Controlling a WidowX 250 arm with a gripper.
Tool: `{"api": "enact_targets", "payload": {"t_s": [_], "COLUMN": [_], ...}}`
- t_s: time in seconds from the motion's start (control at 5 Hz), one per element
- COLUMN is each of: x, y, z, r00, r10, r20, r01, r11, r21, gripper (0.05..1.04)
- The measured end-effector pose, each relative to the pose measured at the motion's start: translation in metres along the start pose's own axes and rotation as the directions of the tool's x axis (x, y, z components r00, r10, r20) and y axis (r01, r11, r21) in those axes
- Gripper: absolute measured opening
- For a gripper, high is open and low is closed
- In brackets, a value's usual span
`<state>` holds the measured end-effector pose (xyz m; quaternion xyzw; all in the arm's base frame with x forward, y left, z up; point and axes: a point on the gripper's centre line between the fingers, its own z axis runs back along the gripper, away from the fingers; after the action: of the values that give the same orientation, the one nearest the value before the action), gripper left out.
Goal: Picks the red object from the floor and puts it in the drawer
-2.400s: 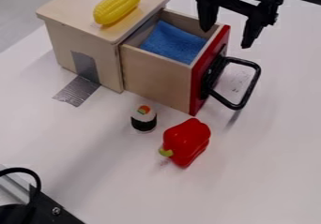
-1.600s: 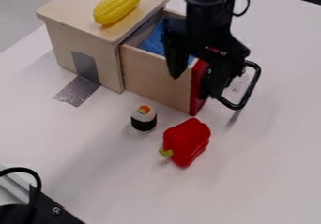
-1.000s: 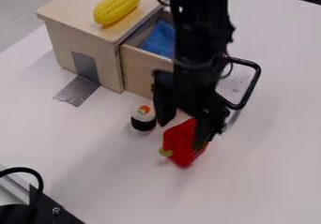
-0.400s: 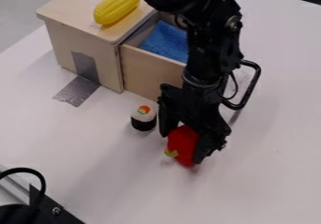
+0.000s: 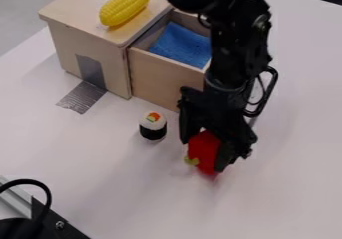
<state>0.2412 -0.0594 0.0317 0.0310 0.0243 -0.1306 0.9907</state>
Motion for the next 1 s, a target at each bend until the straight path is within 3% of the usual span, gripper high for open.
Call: {"api": "enact_targets", "payload": {"t_s": [0.2, 0.4, 0.6, 0.8, 1.0], "x": [0.008, 0.019, 0.026, 0.032, 0.039], "y": [-0.001, 0.007, 0.035, 0.073, 0.097], "z": [0.035, 0.088, 0.115, 0.129, 0.118], "r00": [0.999, 0.993, 0.984, 0.964, 0.954], "r10": [0.002, 0.033, 0.115, 0.206, 0.260], "r20": [0.045, 0.113, 0.139, 0.170, 0.147], "r01": [-0.002, -0.034, -0.115, -0.208, -0.261], "r11": [1.000, 0.999, 0.993, 0.978, 0.965], "r21": [0.002, 0.005, -0.007, -0.006, -0.007], "gripper": [0.875, 0.875, 0.875, 0.875, 0.875]}}
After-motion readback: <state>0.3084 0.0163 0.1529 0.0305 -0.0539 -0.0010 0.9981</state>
